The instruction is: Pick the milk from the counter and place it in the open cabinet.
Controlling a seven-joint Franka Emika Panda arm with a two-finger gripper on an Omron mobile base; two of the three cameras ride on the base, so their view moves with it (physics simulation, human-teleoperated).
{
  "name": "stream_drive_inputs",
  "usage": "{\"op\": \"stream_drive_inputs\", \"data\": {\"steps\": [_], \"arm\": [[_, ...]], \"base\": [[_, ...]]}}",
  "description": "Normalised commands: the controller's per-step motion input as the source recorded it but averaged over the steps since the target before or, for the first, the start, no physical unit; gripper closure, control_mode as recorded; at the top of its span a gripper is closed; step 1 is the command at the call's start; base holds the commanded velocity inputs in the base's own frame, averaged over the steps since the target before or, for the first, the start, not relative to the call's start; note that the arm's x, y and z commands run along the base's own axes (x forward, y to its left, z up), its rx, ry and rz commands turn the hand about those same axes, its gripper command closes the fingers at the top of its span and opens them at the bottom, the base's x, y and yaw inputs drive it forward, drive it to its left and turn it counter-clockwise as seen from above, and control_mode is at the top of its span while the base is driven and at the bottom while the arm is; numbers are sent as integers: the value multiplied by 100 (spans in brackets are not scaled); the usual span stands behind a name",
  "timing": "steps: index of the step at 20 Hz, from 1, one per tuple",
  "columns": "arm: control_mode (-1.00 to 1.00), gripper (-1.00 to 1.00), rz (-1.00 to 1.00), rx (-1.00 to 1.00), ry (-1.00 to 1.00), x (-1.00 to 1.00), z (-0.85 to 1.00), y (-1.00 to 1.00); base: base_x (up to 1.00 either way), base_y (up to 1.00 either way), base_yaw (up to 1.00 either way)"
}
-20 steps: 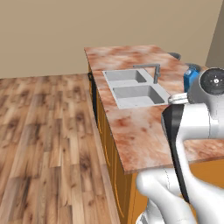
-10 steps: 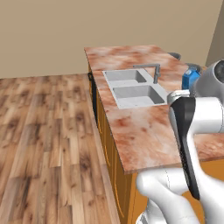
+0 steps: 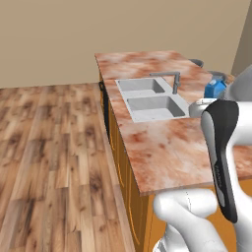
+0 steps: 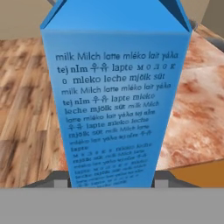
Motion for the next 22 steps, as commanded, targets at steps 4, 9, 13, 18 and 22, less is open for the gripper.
{"op": "stream_drive_inputs", "data": {"steps": [4,9,13,18,22], "arm": [[-100,100,0,0,0,0,0,0],[-100,100,0,0,0,0,0,0],[-100,100,0,0,0,0,0,0],[100,100,0,0,0,0,0,0],[100,100,0,0,0,0,0,0]], "base": [[0,0,0],[0,0,0],[0,0,0],[-34,10,7],[-13,24,44]]}}
